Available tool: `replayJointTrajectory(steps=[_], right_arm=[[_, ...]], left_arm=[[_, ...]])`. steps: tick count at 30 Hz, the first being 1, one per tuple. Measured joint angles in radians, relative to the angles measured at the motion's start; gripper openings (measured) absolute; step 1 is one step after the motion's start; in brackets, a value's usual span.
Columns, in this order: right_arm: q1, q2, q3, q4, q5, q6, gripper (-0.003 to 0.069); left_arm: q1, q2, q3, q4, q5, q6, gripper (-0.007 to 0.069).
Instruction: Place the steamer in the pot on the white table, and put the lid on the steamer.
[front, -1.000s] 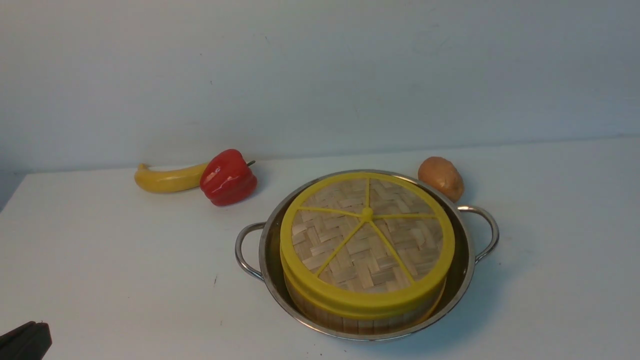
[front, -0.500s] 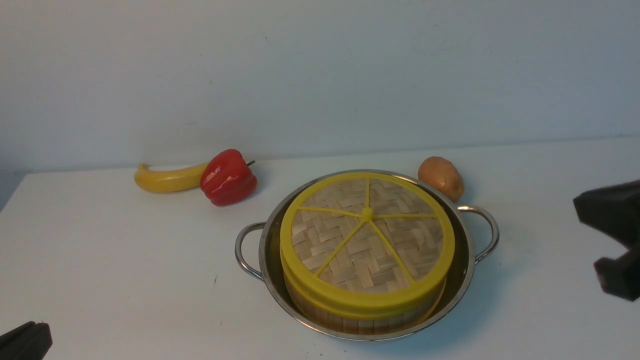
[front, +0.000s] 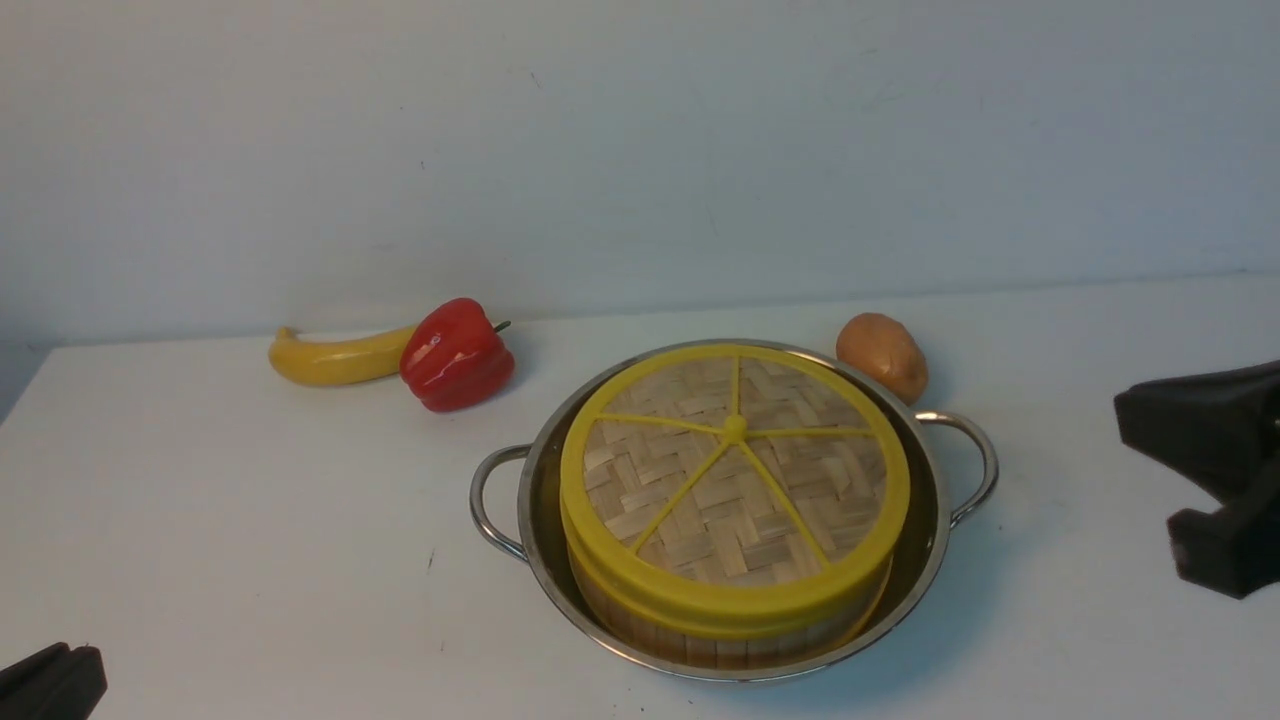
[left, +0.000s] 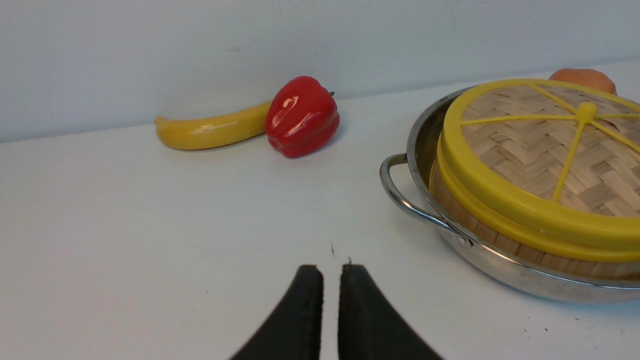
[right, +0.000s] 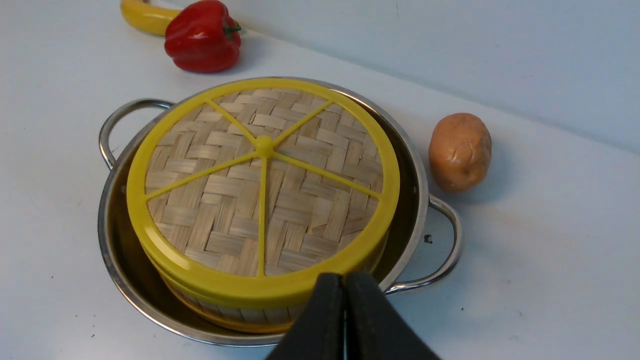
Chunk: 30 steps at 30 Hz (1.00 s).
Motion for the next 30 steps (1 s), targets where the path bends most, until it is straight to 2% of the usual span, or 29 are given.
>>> replayJointTrajectory(steps=[15, 20, 23, 25, 30], right_arm=[[-0.023, -0.013, 0.000, -0.040, 0.000, -0.011, 0.0066], [-0.154, -0.086, 0.027, 0.018, -0.028, -0.011, 0.0076], [-0.268, -0.162, 0.089, 0.050, -0.081, -0.011, 0.0080], [-0.384, -0.276, 0.208, 0.063, -0.169, -0.011, 0.0090], [-0.516, -0.465, 0.433, 0.090, -0.345, -0.011, 0.0102]], left_arm=[[0.000, 0.000, 0.000, 0.000, 0.000, 0.000, 0.0062], [0.000, 0.000, 0.000, 0.000, 0.000, 0.000, 0.0073], [0.000, 0.000, 0.000, 0.000, 0.000, 0.000, 0.0074], [0.000, 0.000, 0.000, 0.000, 0.000, 0.000, 0.0083], [0.000, 0.000, 0.000, 0.000, 0.000, 0.000, 0.0083]])
